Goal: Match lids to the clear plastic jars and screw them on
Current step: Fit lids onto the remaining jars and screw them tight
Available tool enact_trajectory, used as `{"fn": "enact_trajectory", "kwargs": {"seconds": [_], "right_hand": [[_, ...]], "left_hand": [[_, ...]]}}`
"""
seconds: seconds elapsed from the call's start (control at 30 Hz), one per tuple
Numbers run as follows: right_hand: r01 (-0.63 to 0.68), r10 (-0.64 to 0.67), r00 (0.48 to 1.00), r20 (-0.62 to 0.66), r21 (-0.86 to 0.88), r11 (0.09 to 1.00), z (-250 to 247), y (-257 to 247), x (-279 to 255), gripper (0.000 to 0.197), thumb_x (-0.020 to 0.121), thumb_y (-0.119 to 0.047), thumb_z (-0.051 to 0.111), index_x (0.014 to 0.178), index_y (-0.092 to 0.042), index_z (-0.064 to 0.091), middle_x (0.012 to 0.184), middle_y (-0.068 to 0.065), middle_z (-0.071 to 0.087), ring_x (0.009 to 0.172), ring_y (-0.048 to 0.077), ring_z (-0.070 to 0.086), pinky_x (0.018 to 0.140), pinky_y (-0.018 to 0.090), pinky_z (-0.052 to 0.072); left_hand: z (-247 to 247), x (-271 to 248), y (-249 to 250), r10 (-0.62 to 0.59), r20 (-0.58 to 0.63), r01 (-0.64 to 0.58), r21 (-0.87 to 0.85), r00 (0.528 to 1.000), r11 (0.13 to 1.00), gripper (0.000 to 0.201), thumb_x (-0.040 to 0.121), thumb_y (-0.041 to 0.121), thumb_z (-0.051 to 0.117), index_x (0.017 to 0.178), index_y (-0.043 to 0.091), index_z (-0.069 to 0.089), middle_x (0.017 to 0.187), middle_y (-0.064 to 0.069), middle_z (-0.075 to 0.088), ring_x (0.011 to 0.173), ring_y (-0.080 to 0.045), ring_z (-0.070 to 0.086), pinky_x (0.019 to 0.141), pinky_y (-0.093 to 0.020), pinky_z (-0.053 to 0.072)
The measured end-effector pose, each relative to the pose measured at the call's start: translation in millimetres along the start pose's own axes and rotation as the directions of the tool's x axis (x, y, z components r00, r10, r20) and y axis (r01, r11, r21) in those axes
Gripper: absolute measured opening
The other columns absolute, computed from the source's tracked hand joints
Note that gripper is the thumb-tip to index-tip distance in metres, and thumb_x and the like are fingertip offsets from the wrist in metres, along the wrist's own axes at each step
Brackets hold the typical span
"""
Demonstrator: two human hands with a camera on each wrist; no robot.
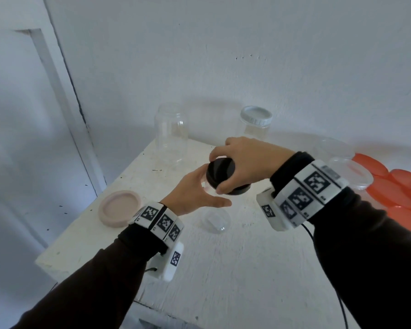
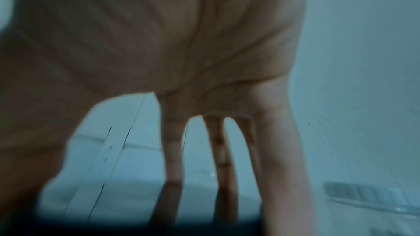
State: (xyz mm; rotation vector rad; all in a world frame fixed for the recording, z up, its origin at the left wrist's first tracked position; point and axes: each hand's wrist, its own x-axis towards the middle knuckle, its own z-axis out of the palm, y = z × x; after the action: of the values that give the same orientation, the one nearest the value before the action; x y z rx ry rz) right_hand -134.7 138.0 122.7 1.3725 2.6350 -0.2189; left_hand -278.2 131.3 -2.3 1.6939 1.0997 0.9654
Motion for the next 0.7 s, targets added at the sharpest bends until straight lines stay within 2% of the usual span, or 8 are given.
{"fn": "enact_trajectory", "kwargs": {"seconds": [0.13, 0.2, 0.3, 0.37, 0.47, 0.53, 0.63, 0.7], "right_hand": [[-0.082, 0.058, 0.984, -0.166, -0.143, 0.986, 9, -5, 4, 0.066, 0.073, -0.069, 0.056, 0.116, -0.020, 0.052, 0.095, -0.001, 0.053, 0.085, 0.018, 0.054, 0.065, 0.026, 0.043], [-0.043, 0.038, 0.998, -0.051, -0.099, 0.994, 4, 1, 1, 0.070, 0.073, -0.069, 0.056, 0.128, -0.028, 0.044, 0.111, -0.004, 0.048, 0.098, 0.017, 0.052, 0.078, 0.029, 0.044], [0.060, -0.073, 0.990, 0.117, 0.112, 0.992, -5, 8, -6, 0.068, 0.073, -0.043, 0.072, 0.133, -0.039, 0.039, 0.123, -0.008, 0.039, 0.110, 0.013, 0.043, 0.092, 0.030, 0.044], [0.043, -0.047, 0.998, 0.042, 0.103, 0.994, -2, 6, -7, 0.062, 0.071, -0.042, 0.074, 0.127, -0.038, 0.047, 0.114, -0.006, 0.044, 0.103, 0.014, 0.046, 0.085, 0.028, 0.046], [-0.038, 0.032, 0.987, -0.158, -0.032, 0.999, 8, -5, -2, 0.058, 0.072, -0.059, 0.065, 0.118, -0.025, 0.056, 0.089, -0.004, 0.050, 0.086, 0.016, 0.053, 0.069, 0.024, 0.045], [-0.067, 0.050, 0.980, -0.194, -0.079, 0.995, 9, -6, -1, 0.061, 0.073, -0.066, 0.059, 0.115, -0.020, 0.057, 0.082, -0.006, 0.050, 0.083, 0.016, 0.055, 0.067, 0.025, 0.045], [-0.006, 0.007, 0.999, 0.040, -0.038, 0.999, -1, 1, -4, 0.068, 0.075, -0.060, 0.062, 0.133, -0.032, 0.041, 0.115, -0.005, 0.045, 0.103, 0.015, 0.048, 0.086, 0.030, 0.045], [0.053, -0.056, 0.991, 0.123, 0.022, 0.998, -6, 3, -5, 0.067, 0.074, -0.045, 0.071, 0.133, -0.039, 0.040, 0.120, -0.006, 0.040, 0.107, 0.014, 0.044, 0.088, 0.029, 0.044]], "left_hand": [[0, 0, -1, -0.012, 0.008, 0.012, -0.047, 1.000, 0.999, 0.081, 0.051, 0.040, 0.084, 0.124, 0.028, 0.050, 0.117, 0.012, 0.063, 0.114, -0.004, 0.055, 0.102, -0.036, 0.042], [0, 0, 0, -0.015, 0.009, 0.015, -0.041, 1.000, 0.999, 0.079, 0.051, 0.038, 0.085, 0.123, 0.031, 0.051, 0.116, 0.013, 0.063, 0.113, -0.002, 0.054, 0.101, -0.032, 0.041], [0, 0, 3, -0.006, 0.008, 0.006, 0.005, 1.000, 1.000, 0.070, 0.058, 0.029, 0.087, 0.117, 0.035, 0.050, 0.113, 0.015, 0.062, 0.111, 0.004, 0.052, 0.098, -0.023, 0.039], [0, -1, 3, -0.002, 0.002, 0.002, 0.002, 1.000, 1.000, 0.069, 0.058, 0.028, 0.087, 0.116, 0.036, 0.050, 0.112, 0.015, 0.063, 0.110, 0.004, 0.053, 0.097, -0.022, 0.040], [1, -2, 3, -0.003, -0.007, 0.003, -0.033, 1.000, 0.999, 0.074, 0.052, 0.038, 0.084, 0.119, 0.032, 0.052, 0.114, 0.013, 0.064, 0.111, -0.001, 0.055, 0.098, -0.027, 0.042], [1, -2, 2, -0.006, 0.000, 0.006, -0.041, 1.000, 0.999, 0.076, 0.051, 0.039, 0.083, 0.120, 0.032, 0.052, 0.115, 0.013, 0.063, 0.111, -0.001, 0.056, 0.098, -0.029, 0.042], [-1, -1, 4, -0.010, -0.002, 0.010, -0.006, 1.000, 1.000, 0.070, 0.054, 0.031, 0.086, 0.114, 0.039, 0.050, 0.112, 0.016, 0.063, 0.110, 0.003, 0.054, 0.097, -0.023, 0.041], [-1, -1, 4, -0.002, -0.001, 0.002, 0.026, 1.000, 1.000, 0.067, 0.060, 0.024, 0.086, 0.112, 0.041, 0.048, 0.111, 0.019, 0.061, 0.109, 0.007, 0.052, 0.095, -0.018, 0.040]]}}
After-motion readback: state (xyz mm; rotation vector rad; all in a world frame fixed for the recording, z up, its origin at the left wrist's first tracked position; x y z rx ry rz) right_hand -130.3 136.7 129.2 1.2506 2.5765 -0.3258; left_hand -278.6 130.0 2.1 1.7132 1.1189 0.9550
